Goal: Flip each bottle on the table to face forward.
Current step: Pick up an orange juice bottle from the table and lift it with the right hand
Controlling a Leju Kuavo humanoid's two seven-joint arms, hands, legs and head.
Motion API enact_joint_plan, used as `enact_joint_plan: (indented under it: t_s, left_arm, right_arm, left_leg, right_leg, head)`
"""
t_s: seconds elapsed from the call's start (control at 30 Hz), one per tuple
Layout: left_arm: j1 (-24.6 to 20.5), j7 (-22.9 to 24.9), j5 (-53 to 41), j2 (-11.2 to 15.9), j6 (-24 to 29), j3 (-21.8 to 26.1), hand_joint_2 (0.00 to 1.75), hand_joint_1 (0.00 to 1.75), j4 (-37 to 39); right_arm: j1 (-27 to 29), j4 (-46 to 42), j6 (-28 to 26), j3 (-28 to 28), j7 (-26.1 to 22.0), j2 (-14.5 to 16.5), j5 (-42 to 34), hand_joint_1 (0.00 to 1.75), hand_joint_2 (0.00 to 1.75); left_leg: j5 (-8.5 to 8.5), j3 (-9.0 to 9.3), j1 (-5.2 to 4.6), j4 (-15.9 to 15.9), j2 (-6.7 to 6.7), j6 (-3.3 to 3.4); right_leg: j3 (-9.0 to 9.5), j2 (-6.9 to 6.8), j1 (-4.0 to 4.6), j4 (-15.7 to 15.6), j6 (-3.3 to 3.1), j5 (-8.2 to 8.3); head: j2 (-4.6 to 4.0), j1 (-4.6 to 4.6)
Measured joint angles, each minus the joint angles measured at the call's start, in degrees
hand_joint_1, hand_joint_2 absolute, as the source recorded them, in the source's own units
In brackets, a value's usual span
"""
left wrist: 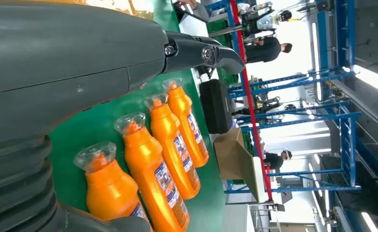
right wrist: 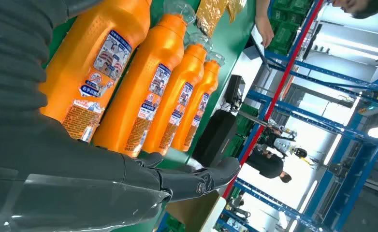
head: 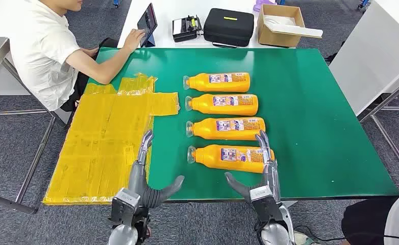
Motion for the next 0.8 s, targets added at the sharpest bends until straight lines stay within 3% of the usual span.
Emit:
enact_joint_plan:
  t_s: [0.8]
  left_arm:
    - [5.96,1.44,-1.88,3.82,0.07,-1.51,1.75,0.00,-5.71]
  right_arm:
    - [1.42,1.91,-2.31,1.48,-2.91,4.02,-4.81,0.00,1.75]
  left_leg:
    - [0.00,0.00,0.01,0.00,-0.01,0.00]
  right_leg:
    - [0.00,0.00,0.01,0.00,-0.01,-0.02]
  head:
    - [0.00,0.00]
